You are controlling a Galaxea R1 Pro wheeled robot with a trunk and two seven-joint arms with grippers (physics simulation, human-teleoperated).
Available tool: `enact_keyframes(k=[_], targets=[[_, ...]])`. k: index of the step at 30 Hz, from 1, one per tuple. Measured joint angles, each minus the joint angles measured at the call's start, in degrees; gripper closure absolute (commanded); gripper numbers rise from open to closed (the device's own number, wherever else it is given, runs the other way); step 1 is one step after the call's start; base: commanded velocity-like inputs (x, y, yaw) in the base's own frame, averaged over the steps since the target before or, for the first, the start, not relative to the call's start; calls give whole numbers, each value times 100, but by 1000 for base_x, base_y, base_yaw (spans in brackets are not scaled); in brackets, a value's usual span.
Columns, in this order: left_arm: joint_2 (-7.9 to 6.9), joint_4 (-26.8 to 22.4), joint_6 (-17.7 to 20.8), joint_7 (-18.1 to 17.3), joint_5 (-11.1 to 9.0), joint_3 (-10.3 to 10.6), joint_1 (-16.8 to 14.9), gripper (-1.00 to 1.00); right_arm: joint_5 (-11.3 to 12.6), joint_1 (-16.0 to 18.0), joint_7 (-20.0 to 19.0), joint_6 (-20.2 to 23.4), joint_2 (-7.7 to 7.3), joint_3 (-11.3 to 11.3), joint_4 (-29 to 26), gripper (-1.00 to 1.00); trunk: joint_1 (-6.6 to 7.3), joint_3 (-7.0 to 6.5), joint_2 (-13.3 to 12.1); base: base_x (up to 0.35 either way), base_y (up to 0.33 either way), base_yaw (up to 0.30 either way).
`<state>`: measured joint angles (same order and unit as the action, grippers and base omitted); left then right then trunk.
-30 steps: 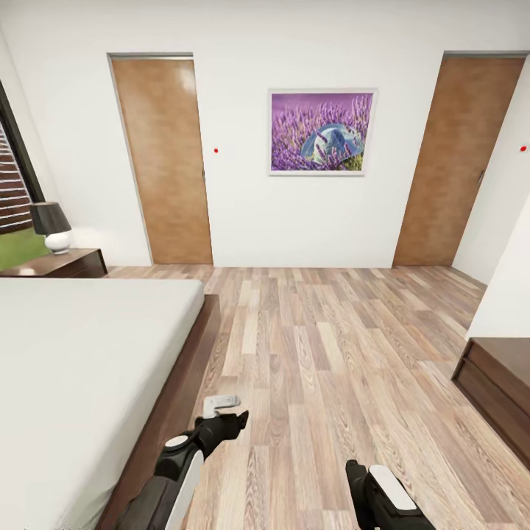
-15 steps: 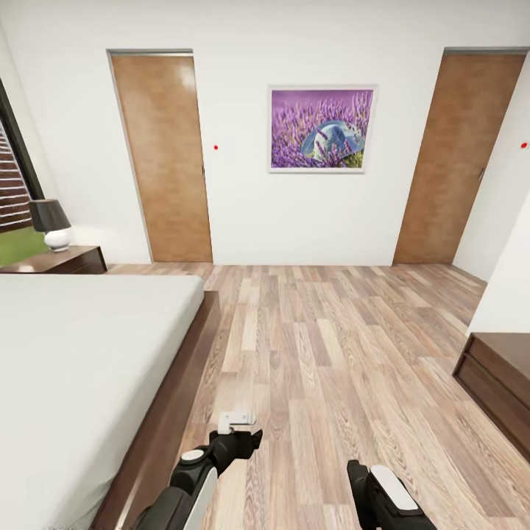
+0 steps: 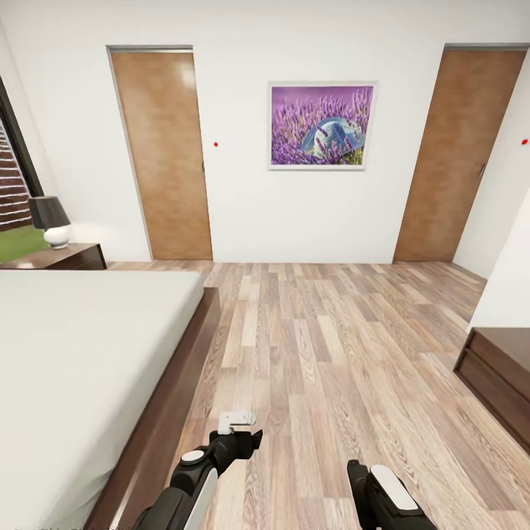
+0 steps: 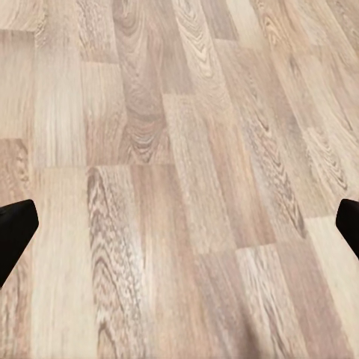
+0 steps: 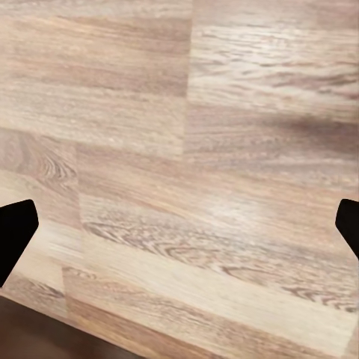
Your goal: In the bedroom, move the book from the bed onto either nightstand, and place the two sandals side by side next to the bed.
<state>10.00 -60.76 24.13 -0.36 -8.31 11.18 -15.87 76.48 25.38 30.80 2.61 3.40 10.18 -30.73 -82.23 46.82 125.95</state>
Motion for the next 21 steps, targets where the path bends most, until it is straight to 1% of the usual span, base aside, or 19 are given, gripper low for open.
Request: enact_keyframes(k=[21], targets=[[0,1,-1,0,0,0,0,-100,0,0,5,1,-1,0,0,-100,-461,377,842,0,0,0]])
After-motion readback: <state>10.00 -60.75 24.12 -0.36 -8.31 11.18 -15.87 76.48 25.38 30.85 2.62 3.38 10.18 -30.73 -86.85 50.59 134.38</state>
